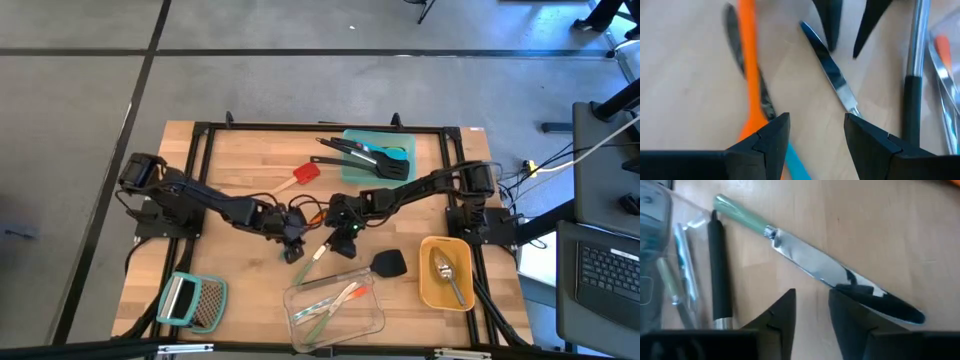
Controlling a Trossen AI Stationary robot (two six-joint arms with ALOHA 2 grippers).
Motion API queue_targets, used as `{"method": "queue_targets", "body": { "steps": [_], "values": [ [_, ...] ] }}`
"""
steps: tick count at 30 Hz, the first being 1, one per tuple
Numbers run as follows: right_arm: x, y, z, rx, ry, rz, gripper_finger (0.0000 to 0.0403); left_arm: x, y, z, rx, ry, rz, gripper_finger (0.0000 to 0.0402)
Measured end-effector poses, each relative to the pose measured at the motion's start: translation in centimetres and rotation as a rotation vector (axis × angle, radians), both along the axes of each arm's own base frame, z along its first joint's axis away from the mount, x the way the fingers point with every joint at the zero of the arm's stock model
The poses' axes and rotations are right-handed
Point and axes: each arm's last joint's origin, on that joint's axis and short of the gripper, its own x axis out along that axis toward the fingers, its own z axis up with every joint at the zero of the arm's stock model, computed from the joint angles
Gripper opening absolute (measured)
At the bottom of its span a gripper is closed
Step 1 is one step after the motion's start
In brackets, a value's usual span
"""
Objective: Pick & Place Kitchen Items
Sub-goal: Put the green table knife into the transparent bin
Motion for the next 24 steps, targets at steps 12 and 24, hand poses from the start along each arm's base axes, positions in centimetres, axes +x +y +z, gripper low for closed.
{"method": "queue_targets", "body": {
  "steps": [12,24],
  "values": [
    [2.2,-0.1,0.3,-0.128,-0.013,-0.109,0.0049,-1.4,-0.5,2.5,-0.045,-0.041,0.016,0.0184],
    [2.4,-1.3,0.5,-0.137,0.01,-0.245,0.0049,-1.4,-3.9,1.0,-0.099,-0.011,-0.048,0.0184]
  ]
}}
